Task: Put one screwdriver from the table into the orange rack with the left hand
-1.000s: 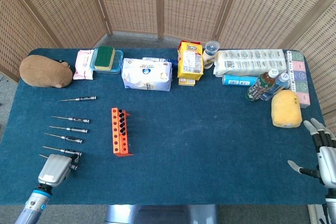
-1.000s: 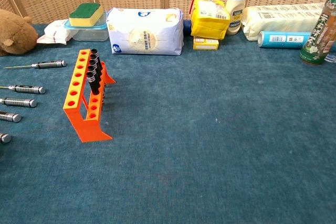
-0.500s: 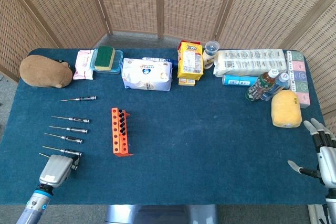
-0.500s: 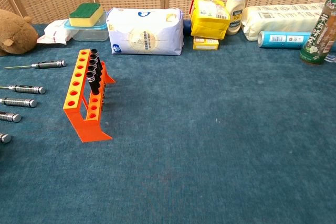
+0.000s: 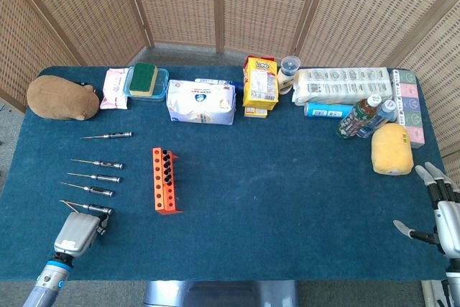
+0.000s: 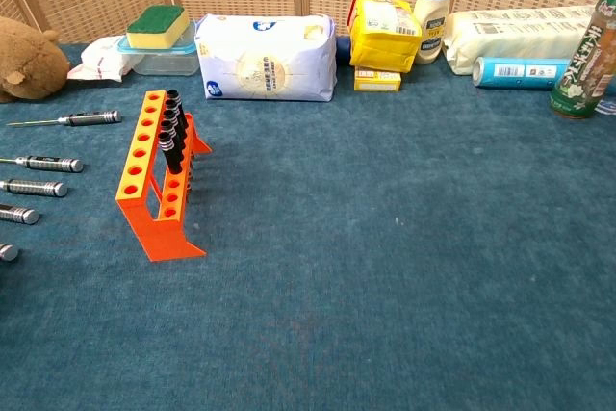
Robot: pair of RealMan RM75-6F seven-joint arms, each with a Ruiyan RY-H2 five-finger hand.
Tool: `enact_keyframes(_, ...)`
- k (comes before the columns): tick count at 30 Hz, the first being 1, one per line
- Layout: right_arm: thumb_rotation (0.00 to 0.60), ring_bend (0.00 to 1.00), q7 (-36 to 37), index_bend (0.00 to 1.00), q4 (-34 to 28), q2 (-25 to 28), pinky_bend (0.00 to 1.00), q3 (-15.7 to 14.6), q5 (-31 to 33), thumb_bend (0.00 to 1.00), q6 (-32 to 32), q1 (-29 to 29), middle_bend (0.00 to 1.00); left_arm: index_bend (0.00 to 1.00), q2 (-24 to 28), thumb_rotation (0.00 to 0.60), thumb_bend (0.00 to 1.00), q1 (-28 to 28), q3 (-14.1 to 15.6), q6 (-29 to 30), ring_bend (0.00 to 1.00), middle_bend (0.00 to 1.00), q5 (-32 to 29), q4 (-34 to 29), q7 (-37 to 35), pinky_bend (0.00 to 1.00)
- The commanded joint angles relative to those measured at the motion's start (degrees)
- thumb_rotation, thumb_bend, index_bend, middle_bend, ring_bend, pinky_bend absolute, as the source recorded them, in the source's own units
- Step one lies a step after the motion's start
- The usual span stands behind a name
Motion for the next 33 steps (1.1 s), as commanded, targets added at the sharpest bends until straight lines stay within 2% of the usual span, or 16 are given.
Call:
enact_keyframes(1, 0.600, 0.02, 0.1, 0.06, 0.0, 0.0, 0.00, 0.0, 0.0, 0.00, 0.0, 0.0, 0.02, 0.52, 0.8, 0.600, 0.38, 0.2, 0.1, 0.9, 1.00, 1.00, 0.5, -1.1, -0.5, 1.00)
enact_keyframes(13, 0.600, 0.02, 0.1, 0.06, -0.2, 0.1, 0.00, -0.2, -0.2, 0.00, -0.1, 0.0, 0.02, 0.52, 5.5, 0.600, 0.38, 1.0, 0.2, 5.5, 1.00, 1.00, 3.5, -7.4, -3.6, 1.00)
enact_keyframes(24, 0.600, 0.02, -0.6, 0.06, -0.2, -0.2, 0.00, -0.4, -0.2, 0.00, -0.6, 0.2, 0.02, 0.52, 13.9, 0.600, 0.38, 0.5, -0.5, 10.4, 1.00, 1.00, 8.2, -17.0, -14.3, 1.00)
enact_keyframes(33, 0.600, 0.02, -0.9, 0.06, -0.2, -0.3, 0.00, -0.4, -0.1, 0.00, -0.7, 0.3, 0.02, 0.52, 21.2, 0.600, 0.38, -1.3, -0.1, 11.0, 1.00, 1.00, 11.5, -23.8, -28.0, 1.00)
